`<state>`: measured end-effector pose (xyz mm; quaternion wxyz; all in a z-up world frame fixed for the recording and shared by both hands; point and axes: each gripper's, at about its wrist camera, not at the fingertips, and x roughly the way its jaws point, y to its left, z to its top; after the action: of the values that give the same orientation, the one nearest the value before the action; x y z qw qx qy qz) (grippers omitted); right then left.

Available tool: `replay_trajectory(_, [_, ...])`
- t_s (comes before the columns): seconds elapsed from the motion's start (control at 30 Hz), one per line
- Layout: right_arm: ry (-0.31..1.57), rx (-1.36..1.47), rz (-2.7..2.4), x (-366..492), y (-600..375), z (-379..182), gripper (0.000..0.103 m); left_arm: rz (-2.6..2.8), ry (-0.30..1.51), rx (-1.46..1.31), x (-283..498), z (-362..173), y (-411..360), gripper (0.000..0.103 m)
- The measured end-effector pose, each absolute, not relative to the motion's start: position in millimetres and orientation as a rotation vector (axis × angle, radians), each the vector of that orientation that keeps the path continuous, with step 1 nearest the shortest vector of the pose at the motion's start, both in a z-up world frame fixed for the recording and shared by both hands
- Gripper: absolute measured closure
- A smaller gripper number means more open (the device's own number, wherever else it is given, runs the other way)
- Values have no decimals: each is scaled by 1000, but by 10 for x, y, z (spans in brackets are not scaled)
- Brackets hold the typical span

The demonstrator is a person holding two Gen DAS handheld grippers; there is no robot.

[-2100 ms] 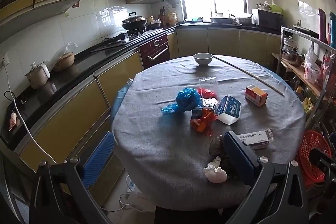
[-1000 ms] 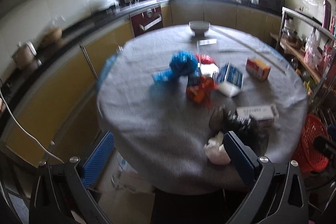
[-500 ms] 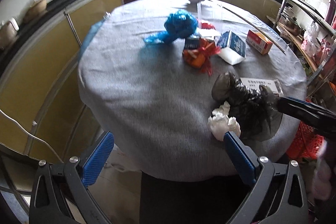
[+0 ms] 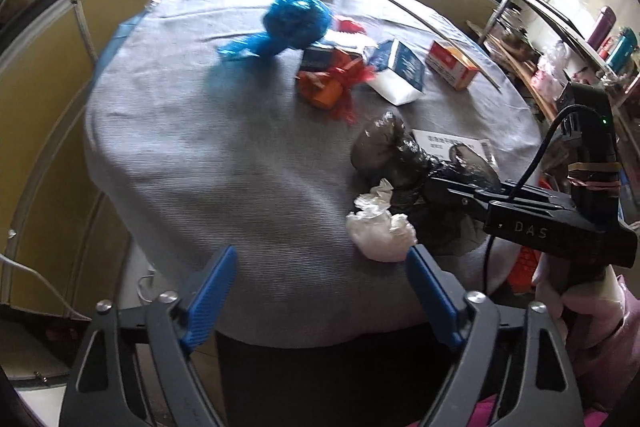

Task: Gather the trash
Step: 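Grasp the white tissue with the left tool while the right tool grasps the black bag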

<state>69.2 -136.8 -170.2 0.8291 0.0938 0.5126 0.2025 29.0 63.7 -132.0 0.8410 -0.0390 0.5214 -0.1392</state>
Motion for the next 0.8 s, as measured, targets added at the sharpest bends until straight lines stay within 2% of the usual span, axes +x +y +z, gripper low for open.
replay_trajectory(0.03, [1091,216,429,674,-1406,-1701,64,-306,1107,-87,300,-1328,623,23])
replay_trajectory(0.33, [1064,383,409,375,-1950,-1600,65,-410,1122,-52,393,-1391,305,23])
replay_trajectory(0.4, [1049,422,407,327,-2077,-1581,66,-426,1124,-37,426,-1437,218,26])
replay_trajectory(0.47, [1038,460,420,285,-2180,-1573,66,-433,1141,-35,474,-1507,158,41])
replay_trajectory(0.6, [1072,437,425,311,-2156,-1650,66,-430,1191,-36,560,-1657,95,57])
replay_trajectory(0.63, [1075,440,434,303,-2153,-1661,66,-429,1193,-33,566,-1668,90,66])
replay_trajectory(0.67, [1069,450,457,301,-2142,-1648,65,-430,1193,-29,574,-1679,85,69])
replay_trajectory(0.77, [1073,437,486,327,-2110,-1614,58,-423,1174,-30,599,-1658,102,71])
replay_trajectory(0.8, [1075,429,491,339,-2092,-1612,52,-418,1161,-25,602,-1638,114,71])
